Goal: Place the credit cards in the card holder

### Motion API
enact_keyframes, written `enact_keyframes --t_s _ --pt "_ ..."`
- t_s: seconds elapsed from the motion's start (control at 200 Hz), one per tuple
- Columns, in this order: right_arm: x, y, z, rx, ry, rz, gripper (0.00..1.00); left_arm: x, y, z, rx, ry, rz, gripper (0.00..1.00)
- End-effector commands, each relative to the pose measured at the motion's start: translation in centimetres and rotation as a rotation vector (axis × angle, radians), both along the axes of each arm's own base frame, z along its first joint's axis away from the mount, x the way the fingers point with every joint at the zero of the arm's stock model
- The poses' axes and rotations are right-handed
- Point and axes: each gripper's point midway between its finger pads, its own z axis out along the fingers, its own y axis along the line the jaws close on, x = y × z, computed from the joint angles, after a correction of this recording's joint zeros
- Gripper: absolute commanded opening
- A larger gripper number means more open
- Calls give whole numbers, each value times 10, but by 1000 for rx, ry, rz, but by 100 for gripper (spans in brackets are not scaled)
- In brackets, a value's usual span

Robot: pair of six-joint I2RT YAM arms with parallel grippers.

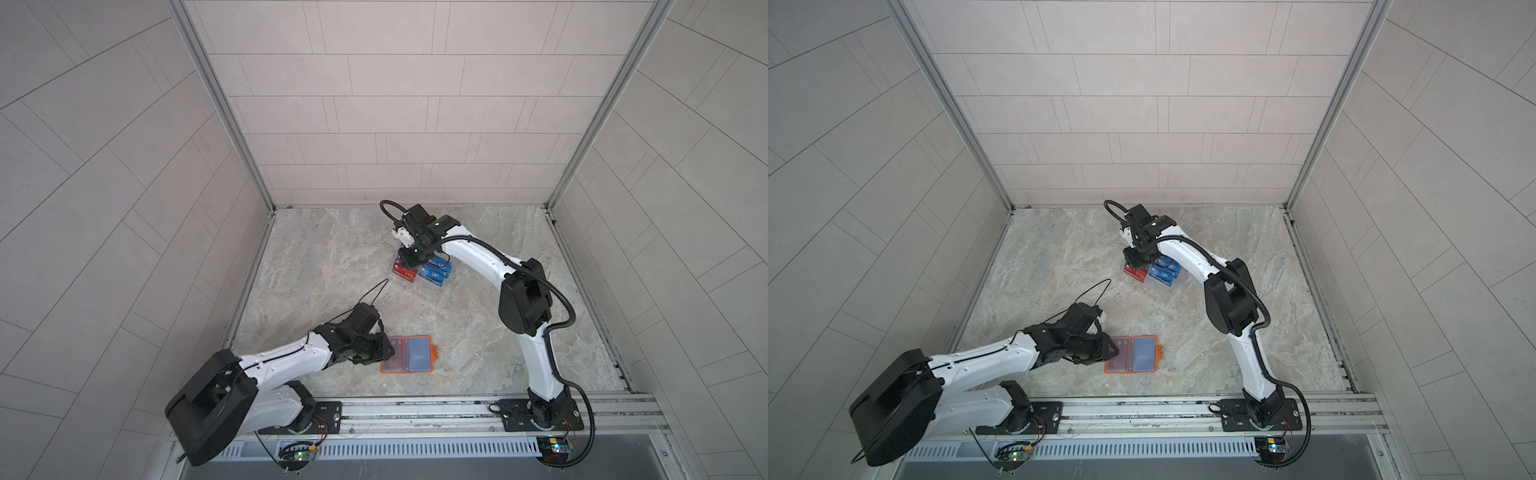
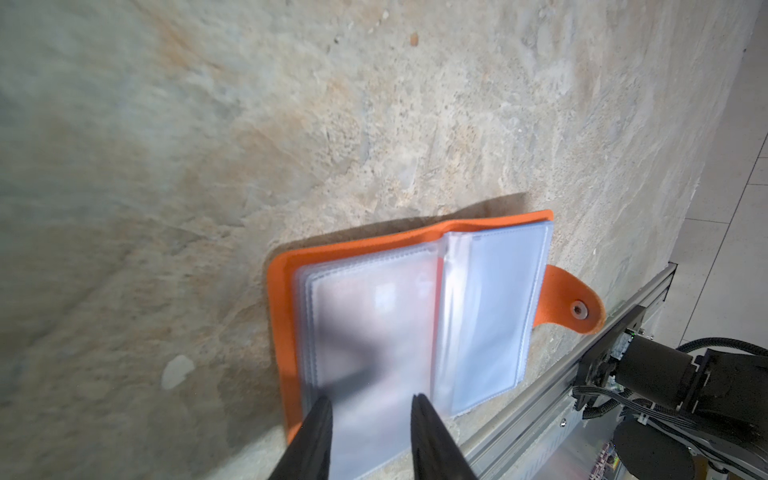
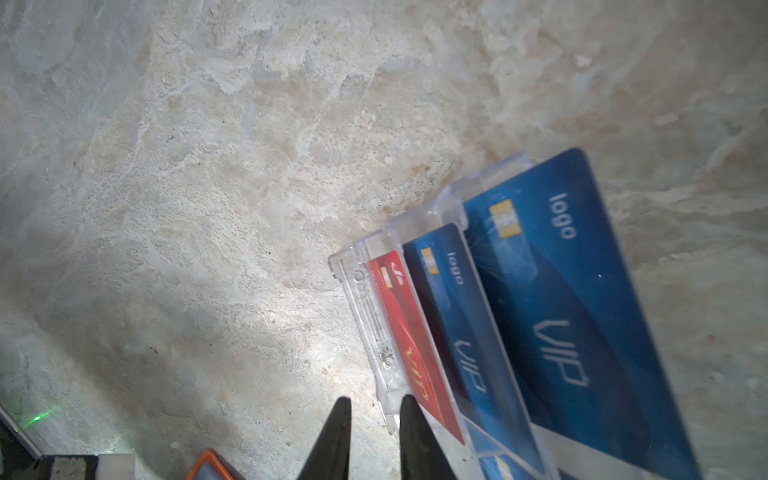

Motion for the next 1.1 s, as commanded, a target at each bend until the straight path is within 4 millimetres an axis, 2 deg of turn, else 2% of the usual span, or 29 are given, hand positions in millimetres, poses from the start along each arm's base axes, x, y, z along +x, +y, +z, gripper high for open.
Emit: enact_keyframes --t_s 0.0,0.315,0.456,0.616,0.771,0.906,1.091 --pt "1 -7 -12 -62 10 44 25 -7 10 -11 51 25 4 37" --pt "5 -3 -34 -93 45 70 27 -7 10 -12 54 31 1 38" --pt "7 -5 -37 -106 47 73 26 -8 11 -11 57 30 -2 38" --pt "2 2 -32 -96 38 98 23 -8 12 -13 62 32 0 38" --pt "4 3 -21 -97 3 113 27 -9 13 -14 66 35 -2 39" --pt "10 3 -11 -110 -42 106 27 -9 12 -16 67 39 -3 39" --pt "22 -4 -10 -160 -78 84 28 -8 13 -15 64 33 6 39"
